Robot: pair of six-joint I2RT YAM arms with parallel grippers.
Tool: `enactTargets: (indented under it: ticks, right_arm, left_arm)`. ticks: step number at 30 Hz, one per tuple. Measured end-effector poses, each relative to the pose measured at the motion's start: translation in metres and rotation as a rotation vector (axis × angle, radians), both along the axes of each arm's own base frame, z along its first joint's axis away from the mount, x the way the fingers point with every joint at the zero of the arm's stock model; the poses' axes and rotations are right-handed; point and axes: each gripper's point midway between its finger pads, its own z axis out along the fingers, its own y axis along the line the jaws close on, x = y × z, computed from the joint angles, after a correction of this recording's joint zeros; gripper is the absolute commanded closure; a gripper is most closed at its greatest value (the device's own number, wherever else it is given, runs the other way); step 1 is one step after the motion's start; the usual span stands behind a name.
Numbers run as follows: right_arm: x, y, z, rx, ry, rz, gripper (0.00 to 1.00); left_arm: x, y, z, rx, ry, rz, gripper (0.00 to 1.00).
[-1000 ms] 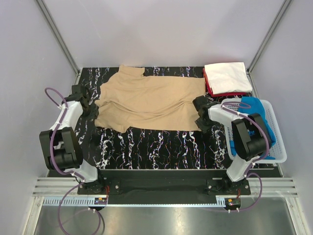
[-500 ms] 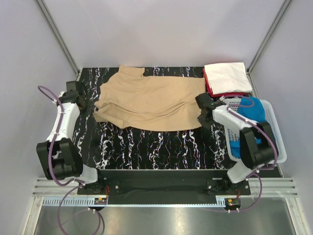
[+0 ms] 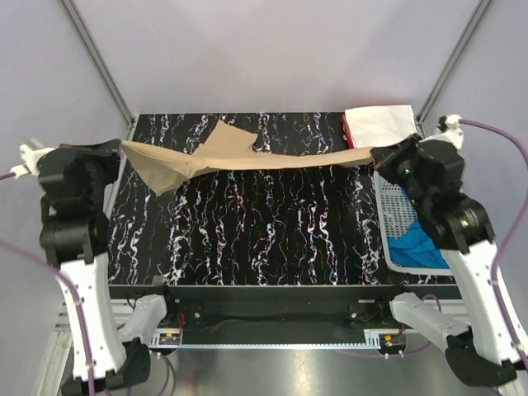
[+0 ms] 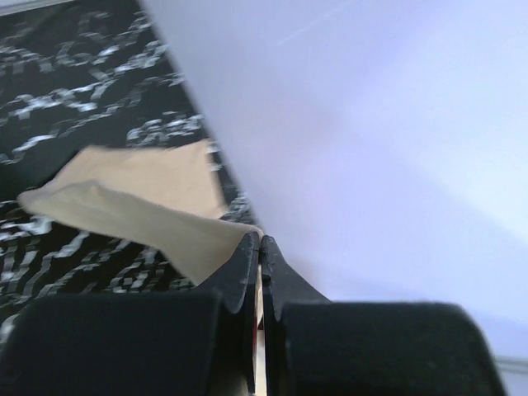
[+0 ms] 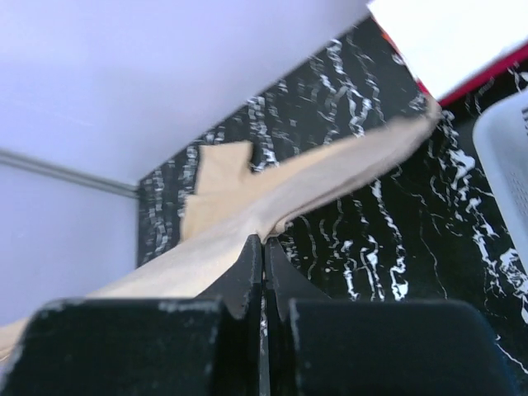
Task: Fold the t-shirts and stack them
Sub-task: Flatten the tshirt out
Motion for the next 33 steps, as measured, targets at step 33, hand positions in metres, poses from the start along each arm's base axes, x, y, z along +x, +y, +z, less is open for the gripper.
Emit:
enactTargets:
  ticks: [33]
  right_arm:
    - [0.094, 0.062, 0.131, -0.095, -0.219, 0.219, 1.0]
  left_arm:
    - [0.114, 0.008, 0.124, 0.093, -0.176, -0.114, 1.0]
